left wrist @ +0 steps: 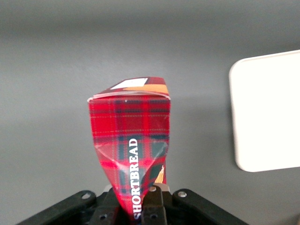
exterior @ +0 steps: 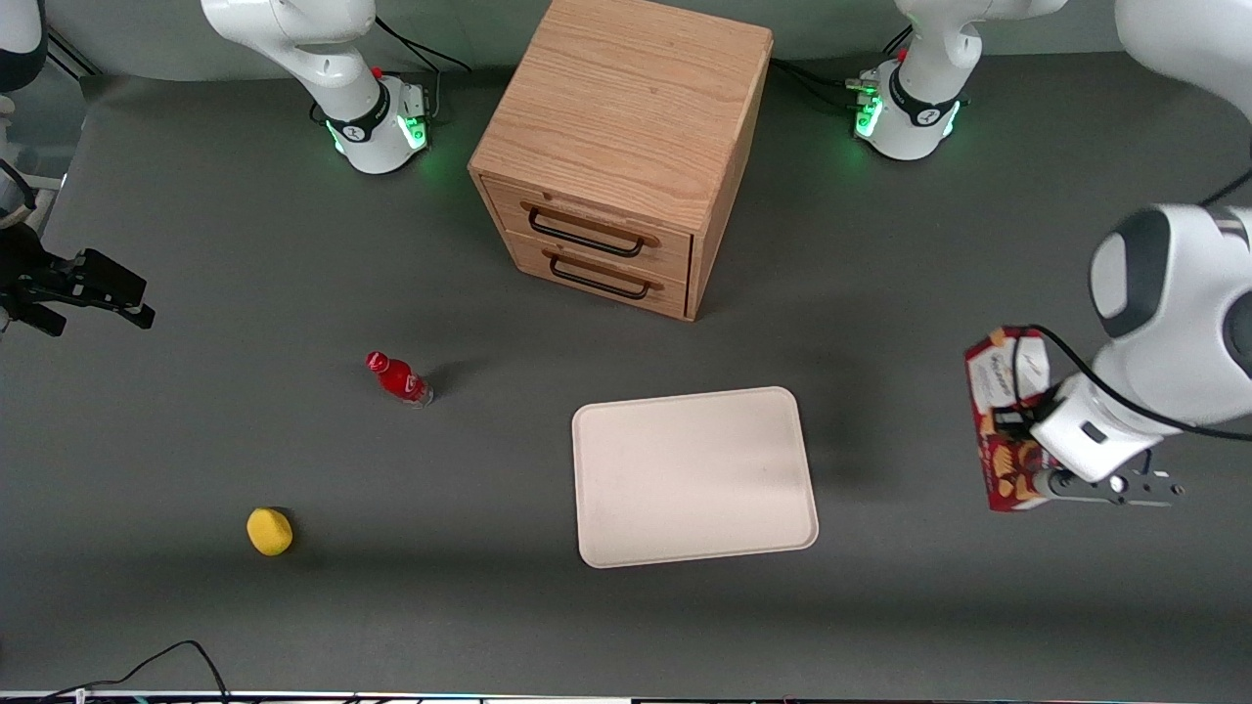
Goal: Place red cookie box on tray
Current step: 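Carry the held box over the white tray, then lower the box onto the tray and open the left gripper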
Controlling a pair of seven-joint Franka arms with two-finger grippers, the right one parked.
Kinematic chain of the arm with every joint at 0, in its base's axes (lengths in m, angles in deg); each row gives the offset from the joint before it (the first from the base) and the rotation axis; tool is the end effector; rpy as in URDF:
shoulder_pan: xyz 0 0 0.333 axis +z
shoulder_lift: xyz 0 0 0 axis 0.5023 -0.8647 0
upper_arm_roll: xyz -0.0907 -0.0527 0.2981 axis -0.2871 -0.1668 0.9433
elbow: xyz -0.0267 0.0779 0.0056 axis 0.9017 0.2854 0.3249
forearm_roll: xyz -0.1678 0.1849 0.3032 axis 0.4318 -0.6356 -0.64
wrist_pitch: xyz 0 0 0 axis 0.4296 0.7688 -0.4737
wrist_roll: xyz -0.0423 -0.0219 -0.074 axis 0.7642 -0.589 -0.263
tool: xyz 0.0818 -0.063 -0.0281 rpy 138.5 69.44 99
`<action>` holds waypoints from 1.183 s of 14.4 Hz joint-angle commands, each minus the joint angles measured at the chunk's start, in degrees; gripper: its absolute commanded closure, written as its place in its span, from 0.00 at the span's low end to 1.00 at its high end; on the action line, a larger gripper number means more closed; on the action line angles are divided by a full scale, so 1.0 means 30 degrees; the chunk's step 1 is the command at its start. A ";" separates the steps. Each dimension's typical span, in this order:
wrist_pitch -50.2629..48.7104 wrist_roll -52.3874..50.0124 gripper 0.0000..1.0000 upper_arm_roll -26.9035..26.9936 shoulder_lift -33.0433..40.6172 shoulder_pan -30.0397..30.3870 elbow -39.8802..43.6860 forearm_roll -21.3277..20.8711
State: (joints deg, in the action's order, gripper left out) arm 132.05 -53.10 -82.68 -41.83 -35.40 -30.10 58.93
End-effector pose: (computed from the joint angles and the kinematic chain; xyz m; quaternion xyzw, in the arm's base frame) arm 0.6674 -0.1010 0.4717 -0.9997 0.0063 0.0071 0.0214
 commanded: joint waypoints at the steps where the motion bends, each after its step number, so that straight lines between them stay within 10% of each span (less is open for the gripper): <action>1: -0.0495 -0.4269 1.00 0.0178 -0.0548 -0.2490 0.0766 -0.0081; 17: 0.8853 -0.8151 1.00 -0.1053 -0.8018 -0.5047 0.0707 -0.0898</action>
State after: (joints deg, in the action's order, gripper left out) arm 158.36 -76.78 -85.70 -64.80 -50.48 -29.30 58.10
